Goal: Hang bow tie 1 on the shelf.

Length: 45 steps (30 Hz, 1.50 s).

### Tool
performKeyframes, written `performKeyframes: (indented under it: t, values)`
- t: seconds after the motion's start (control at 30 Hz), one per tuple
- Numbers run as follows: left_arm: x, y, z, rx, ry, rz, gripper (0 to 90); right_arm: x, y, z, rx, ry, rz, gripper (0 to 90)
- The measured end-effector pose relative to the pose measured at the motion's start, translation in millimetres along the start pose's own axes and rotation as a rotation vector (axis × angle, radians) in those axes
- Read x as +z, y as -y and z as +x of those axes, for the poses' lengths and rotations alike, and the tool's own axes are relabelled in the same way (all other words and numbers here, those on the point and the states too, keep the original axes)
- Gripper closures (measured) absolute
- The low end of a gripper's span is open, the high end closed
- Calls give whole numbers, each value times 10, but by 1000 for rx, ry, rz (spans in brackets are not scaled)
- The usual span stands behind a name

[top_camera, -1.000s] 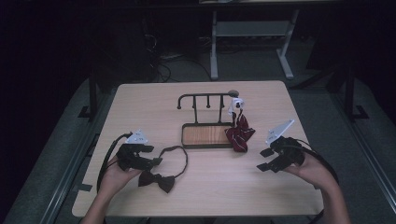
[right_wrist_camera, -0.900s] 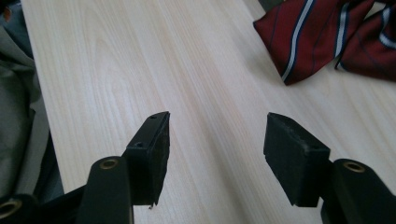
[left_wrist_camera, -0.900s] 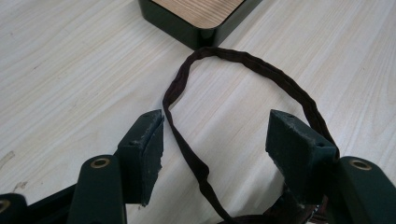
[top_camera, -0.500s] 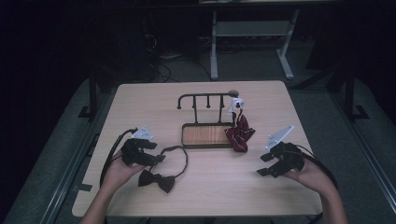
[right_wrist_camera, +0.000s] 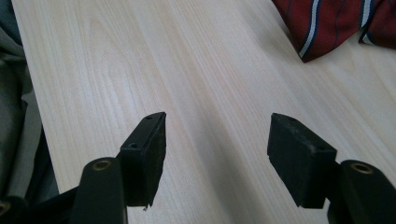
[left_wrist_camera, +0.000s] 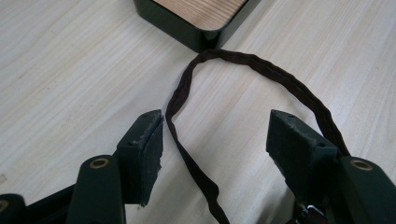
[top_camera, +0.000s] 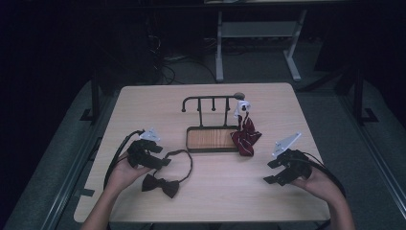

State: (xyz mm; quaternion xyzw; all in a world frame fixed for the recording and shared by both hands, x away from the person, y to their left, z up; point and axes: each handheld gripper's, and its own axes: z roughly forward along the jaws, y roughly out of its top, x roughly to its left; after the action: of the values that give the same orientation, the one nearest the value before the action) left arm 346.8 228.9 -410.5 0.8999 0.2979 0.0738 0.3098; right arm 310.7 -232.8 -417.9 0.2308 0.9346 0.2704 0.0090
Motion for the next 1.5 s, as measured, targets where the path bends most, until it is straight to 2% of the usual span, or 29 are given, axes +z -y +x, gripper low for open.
performKeyframes:
  t: [0.17, 0.33, 0.43, 0.47, 0.67, 0.7, 0.83, 0.9, 1.23, 1.3, 1.5]
  values:
    - [31, -53, 36, -5, 6, 10, 370, 10, 26, -1, 20, 12, 12, 351]
    - [69, -116, 62, 12, 14, 36, 405, 6, 41, -5, 13, 13, 7, 351]
    - [107, -139, 100, 0, 30, 43, 432, -6, 42, 4, 25, 14, 6, 347]
    - [140, -145, 98, -19, 29, 45, 435, -8, 44, 2, 20, 15, 4, 347]
    - [245, -180, 176, 0, 9, 127, 550, -53, 45, 21, 15, 23, -5, 348]
    - [264, -184, 188, -7, 9, 132, 572, -55, 47, 17, 3, 29, -11, 348]
    - [343, -198, 230, -42, 9, 146, 640, -84, 42, 29, 3, 30, -22, 349]
    - [374, -204, 250, -37, 5, 175, 665, -93, 43, 31, 5, 33, -22, 350]
    - [434, -182, 280, -47, 5, 205, 767, -99, 19, 55, -8, 32, -31, 371]
    - [444, -178, 286, -48, 19, 213, 780, -115, 16, 59, -12, 34, -37, 376]
    - [497, -176, 275, -34, 22, 236, 810, -139, 8, 76, -7, 35, -48, 381]
